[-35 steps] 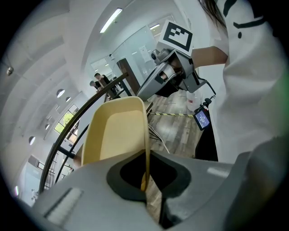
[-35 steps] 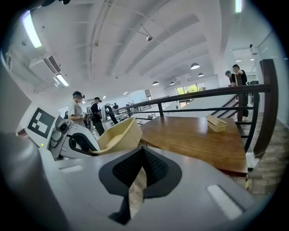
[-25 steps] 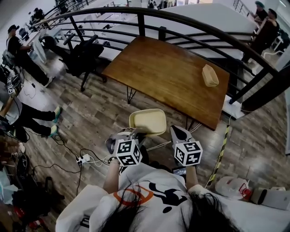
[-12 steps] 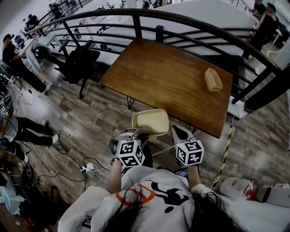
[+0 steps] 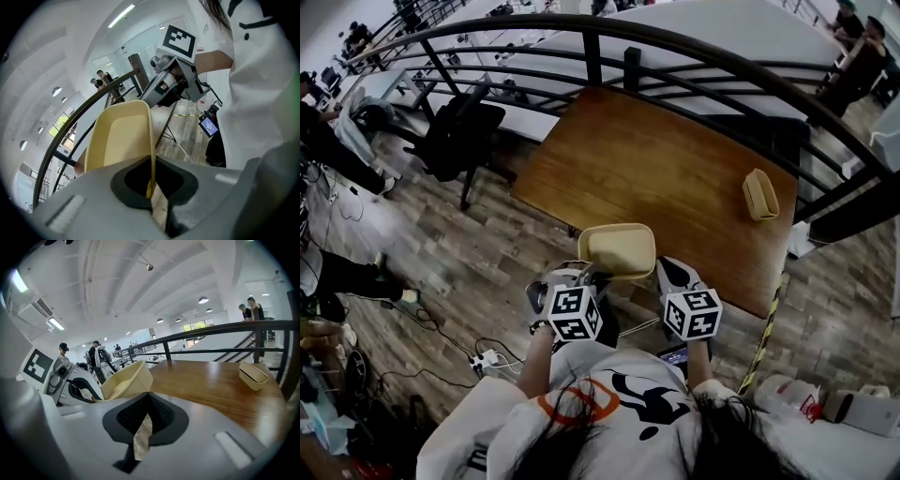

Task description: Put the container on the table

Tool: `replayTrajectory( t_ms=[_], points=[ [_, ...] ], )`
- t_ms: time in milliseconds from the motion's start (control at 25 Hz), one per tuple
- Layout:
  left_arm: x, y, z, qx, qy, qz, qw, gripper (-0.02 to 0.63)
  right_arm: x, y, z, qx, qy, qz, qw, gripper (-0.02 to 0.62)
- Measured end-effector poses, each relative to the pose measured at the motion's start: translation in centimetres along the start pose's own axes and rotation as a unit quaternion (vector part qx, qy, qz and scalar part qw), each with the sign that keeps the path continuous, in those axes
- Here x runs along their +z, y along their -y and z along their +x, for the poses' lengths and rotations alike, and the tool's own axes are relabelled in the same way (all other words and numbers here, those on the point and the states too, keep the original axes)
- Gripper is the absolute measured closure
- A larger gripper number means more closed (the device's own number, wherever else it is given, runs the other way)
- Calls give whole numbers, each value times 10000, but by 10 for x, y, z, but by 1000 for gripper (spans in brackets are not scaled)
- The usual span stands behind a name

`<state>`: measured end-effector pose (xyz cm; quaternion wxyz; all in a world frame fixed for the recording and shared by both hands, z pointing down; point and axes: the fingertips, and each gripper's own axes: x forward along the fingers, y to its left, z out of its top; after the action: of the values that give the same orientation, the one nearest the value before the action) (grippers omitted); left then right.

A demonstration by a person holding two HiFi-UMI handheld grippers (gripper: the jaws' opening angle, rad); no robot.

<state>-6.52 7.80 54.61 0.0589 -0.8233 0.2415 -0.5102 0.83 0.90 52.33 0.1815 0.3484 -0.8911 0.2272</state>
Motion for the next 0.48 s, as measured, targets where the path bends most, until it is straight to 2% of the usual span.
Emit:
replayTrajectory(
  t_ms=[240, 480],
  points=[
    [-47, -60, 6, -121, 72, 49, 9999, 606, 32, -6, 67, -151, -39, 45, 9999, 575],
    [-76, -114, 13, -196, 159, 210, 9995, 606, 61, 0, 106, -461, 41, 163, 9988, 575]
  ],
)
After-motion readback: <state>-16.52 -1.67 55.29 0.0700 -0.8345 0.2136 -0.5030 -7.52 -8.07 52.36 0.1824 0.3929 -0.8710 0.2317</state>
